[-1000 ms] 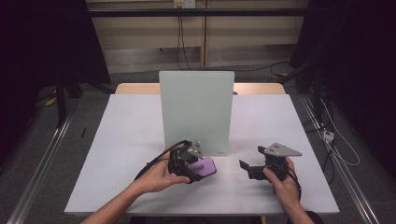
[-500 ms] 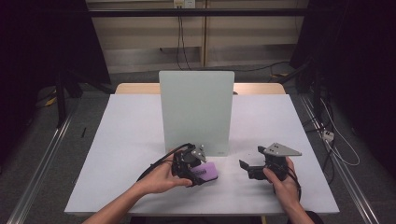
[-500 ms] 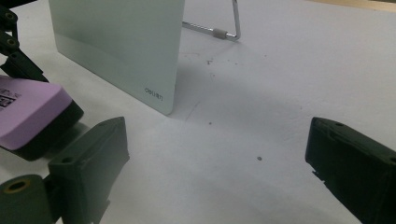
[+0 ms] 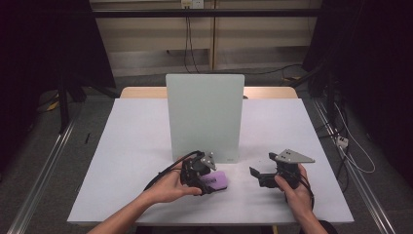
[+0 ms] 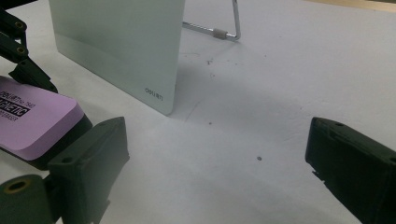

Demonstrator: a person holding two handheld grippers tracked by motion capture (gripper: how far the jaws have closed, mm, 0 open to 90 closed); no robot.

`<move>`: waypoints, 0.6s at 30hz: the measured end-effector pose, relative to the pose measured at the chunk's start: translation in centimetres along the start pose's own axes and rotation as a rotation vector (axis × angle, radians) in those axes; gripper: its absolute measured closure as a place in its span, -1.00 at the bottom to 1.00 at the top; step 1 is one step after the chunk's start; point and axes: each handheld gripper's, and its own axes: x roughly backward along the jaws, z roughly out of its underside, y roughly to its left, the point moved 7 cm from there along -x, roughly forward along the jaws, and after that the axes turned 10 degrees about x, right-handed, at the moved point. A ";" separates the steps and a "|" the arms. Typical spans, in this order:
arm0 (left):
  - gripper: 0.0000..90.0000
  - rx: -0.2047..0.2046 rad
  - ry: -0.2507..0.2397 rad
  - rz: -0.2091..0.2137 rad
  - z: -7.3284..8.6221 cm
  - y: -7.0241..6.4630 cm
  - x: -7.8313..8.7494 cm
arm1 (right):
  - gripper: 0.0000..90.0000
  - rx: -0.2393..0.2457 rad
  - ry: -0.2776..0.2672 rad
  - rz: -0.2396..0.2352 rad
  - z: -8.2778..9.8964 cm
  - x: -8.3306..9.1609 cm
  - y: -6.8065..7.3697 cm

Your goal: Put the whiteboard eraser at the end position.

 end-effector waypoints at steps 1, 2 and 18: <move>-0.10 0.003 -0.003 0.005 0.0 0.0 0.0 | -0.87 0.000 0.000 0.000 0.0 0.0 0.0; -0.10 0.007 -0.001 0.009 0.1 0.0 0.0 | -0.87 0.001 0.000 0.000 0.0 0.0 0.0; -0.16 0.002 -0.014 0.013 0.1 0.0 -0.1 | -0.87 0.000 0.000 -0.001 0.0 0.0 0.0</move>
